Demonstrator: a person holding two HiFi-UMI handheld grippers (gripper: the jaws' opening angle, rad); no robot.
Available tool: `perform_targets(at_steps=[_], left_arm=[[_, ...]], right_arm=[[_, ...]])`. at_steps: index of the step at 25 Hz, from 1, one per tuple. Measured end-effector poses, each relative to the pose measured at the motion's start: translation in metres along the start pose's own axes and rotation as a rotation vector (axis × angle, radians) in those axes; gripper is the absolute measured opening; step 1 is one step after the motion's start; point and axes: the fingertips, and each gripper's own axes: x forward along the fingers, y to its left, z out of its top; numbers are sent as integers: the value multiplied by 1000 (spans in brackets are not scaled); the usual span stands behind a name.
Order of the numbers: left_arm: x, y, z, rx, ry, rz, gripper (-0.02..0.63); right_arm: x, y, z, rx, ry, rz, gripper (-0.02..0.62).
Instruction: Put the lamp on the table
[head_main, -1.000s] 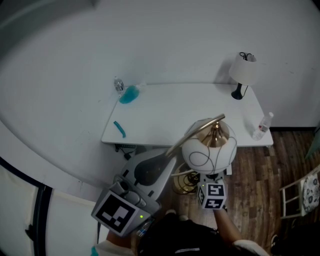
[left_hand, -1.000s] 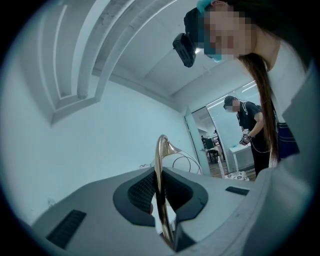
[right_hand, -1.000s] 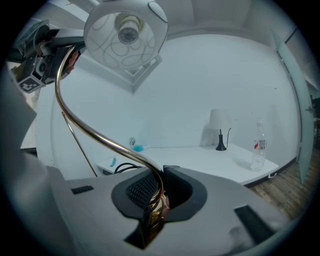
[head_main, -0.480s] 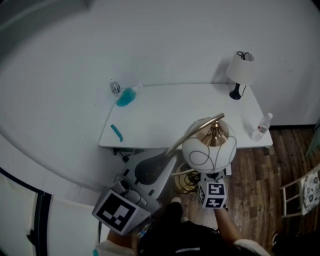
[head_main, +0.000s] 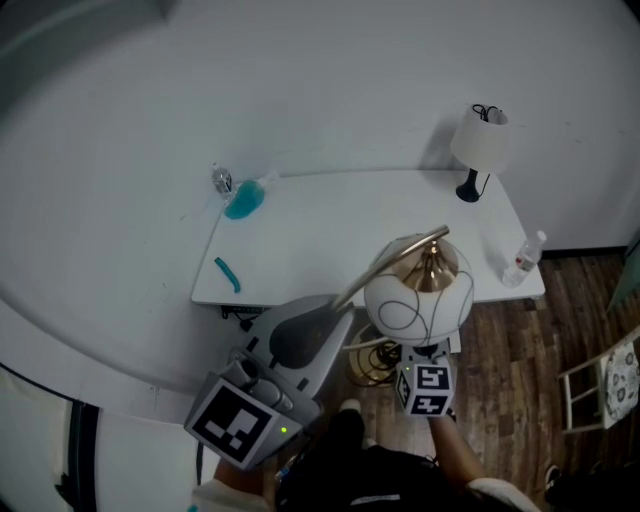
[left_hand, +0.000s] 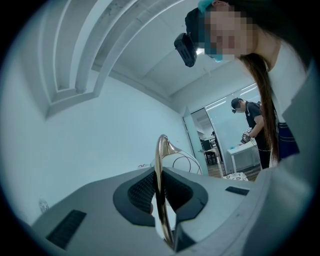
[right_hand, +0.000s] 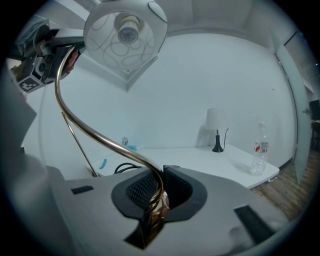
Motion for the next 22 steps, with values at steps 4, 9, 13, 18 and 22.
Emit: perform_targets(at_steps=[4,9,13,18,22], left_arm=[[5,11,-2,0,-3,-7,26],[8,28,-5,-2,-14,-13,26],[10,41,-9,-3,-14,-15,26],[13,57,-12,-1,-12,-19,26],[15,80,-19,-9,-14,-26,26]], right_arm=[[11,0,3,2,0,-7,34],[27,6,6,3,-2,-14,34],[41,11,8,3,-5,-14,34],[55,16,12,6,-4,-17,34],[75,25,13,6,0,-25,34]])
